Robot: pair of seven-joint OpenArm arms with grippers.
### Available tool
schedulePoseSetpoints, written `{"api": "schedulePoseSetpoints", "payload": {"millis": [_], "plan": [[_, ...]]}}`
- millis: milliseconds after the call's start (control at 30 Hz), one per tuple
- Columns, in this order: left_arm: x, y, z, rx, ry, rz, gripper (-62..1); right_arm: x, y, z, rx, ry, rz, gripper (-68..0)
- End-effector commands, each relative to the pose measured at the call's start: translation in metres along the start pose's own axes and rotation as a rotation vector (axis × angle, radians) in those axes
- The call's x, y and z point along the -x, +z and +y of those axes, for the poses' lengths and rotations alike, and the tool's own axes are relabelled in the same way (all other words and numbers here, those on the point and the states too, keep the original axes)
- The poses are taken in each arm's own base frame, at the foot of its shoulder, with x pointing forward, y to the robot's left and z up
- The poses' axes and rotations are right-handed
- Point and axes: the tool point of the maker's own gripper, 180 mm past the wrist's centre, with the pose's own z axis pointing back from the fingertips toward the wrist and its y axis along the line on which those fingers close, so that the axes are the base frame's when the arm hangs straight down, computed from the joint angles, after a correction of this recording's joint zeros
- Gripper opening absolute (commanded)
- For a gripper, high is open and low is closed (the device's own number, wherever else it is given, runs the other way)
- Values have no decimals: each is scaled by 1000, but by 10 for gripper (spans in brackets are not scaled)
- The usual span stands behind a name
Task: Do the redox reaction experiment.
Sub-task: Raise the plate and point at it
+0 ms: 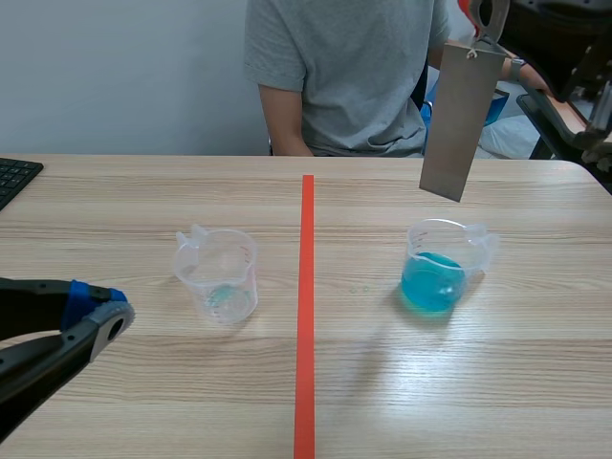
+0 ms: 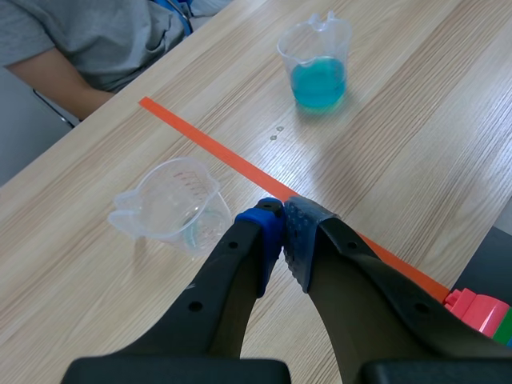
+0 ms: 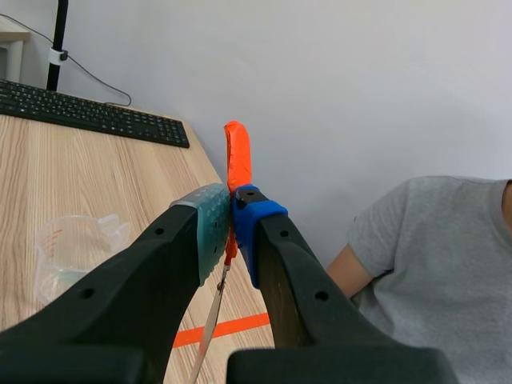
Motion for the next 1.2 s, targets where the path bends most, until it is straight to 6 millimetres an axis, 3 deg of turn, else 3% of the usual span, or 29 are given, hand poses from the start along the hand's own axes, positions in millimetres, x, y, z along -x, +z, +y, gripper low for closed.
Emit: {"api": "schedulePoseSetpoints", "payload": {"millis": [0, 367, 600, 1167], "plan": [[-9, 0, 2, -10, 1, -37, -568, -19, 0, -11, 7, 37, -43, -665], [-9, 0, 2, -10, 1, -36, -569, -24, -6, -6, -8, 46, -57, -664], [-9, 0, 2, -10, -1, -34, -569, -36, -20, 6, -39, 63, -83, -664], [-5, 3, 12, -64, 6, -15, -569, -60, -55, 1, -25, 79, -202, -664]]}}
